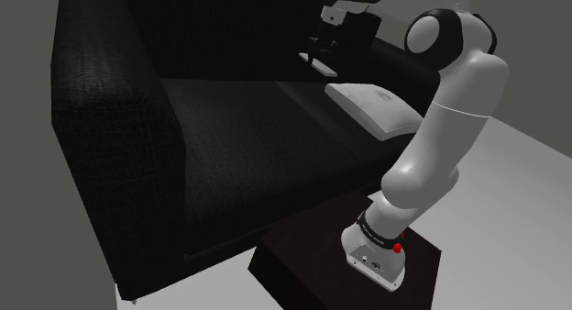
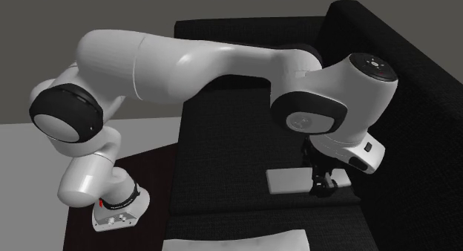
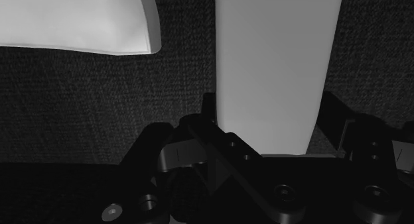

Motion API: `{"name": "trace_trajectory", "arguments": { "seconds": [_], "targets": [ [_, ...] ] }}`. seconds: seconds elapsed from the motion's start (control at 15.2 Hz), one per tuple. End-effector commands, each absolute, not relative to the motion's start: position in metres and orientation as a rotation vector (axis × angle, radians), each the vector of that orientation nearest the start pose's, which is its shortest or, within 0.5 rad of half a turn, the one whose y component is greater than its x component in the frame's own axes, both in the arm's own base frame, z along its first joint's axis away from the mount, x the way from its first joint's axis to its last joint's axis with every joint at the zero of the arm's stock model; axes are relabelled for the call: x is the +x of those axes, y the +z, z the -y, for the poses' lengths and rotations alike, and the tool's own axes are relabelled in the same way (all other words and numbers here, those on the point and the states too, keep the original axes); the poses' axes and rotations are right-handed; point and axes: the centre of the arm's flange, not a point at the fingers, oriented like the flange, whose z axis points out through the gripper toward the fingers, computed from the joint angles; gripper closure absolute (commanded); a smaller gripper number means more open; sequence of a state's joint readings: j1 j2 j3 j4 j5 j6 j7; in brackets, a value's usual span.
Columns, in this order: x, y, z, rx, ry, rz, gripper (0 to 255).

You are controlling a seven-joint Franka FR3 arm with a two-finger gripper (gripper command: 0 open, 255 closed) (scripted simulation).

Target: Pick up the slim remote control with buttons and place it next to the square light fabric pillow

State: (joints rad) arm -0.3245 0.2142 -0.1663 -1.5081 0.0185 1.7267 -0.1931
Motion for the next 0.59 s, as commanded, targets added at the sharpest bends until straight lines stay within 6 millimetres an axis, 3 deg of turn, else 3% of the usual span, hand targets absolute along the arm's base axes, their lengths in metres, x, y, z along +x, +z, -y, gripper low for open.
{"name": "trace_trajectory", "arguments": {
  "seconds": [0.0,0.53],
  "targets": [
    [0.558,0.532,0.286,-3.125,-0.003,-0.467,255],
    [0.558,0.49,0.286,-3.125,-0.003,-0.467,255]
  ]
}}
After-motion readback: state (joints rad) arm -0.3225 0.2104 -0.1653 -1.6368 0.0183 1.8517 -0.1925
